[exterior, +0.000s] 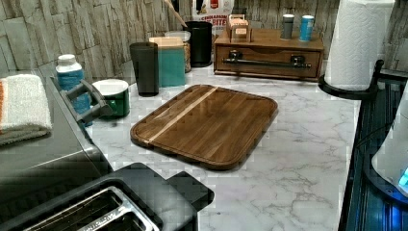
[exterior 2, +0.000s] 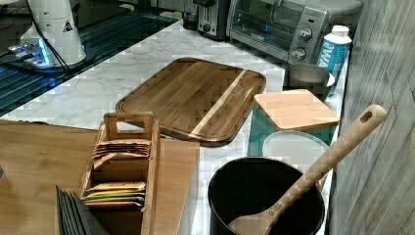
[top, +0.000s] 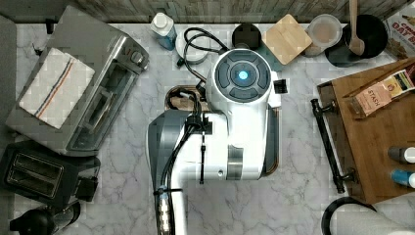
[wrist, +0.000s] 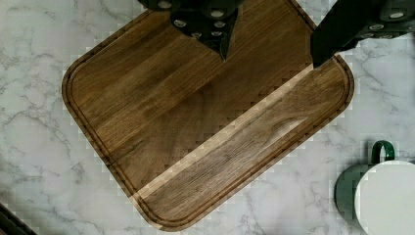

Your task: Open the drawer.

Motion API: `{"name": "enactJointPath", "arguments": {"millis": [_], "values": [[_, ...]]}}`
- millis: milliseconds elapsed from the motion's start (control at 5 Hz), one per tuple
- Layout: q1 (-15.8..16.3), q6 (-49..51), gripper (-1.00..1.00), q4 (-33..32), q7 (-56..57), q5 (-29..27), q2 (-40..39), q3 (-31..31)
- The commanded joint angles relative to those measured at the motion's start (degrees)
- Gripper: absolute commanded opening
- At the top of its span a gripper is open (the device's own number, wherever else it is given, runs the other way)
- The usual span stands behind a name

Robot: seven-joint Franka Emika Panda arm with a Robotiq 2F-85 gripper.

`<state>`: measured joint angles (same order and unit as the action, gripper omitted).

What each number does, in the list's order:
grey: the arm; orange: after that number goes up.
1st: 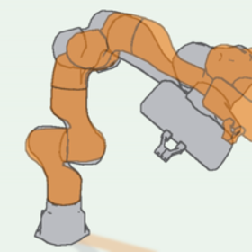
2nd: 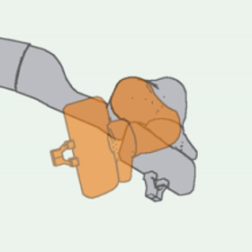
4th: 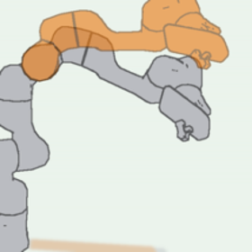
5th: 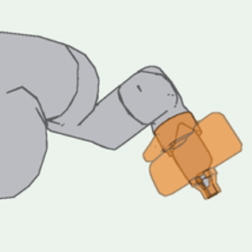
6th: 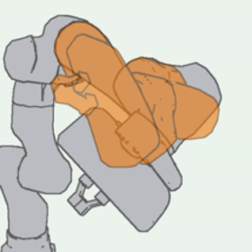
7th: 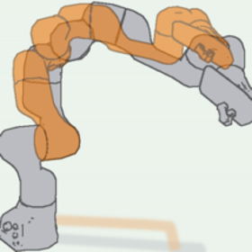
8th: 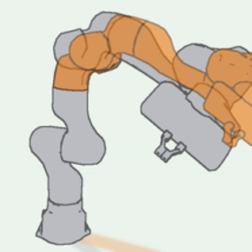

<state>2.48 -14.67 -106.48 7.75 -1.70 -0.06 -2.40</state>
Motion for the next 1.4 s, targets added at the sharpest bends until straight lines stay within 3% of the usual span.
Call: {"name": "enactJointPath", "arguments": {"millis": [200,400,1000,1400], "values": [[-0.26,-0.09,1.0,-0.42,0.04,-0.33,0.11,-0.27],[-0.72,4.19,1.0,-1.24,7.77,-1.22,2.28,-0.84],[-4.94,-1.0,1.0,-12.82,42.93,1.59,8.87,-5.77],[-8.58,-6.22,1.0,-15.59,61.0,3.76,7.39,-10.11]]}}
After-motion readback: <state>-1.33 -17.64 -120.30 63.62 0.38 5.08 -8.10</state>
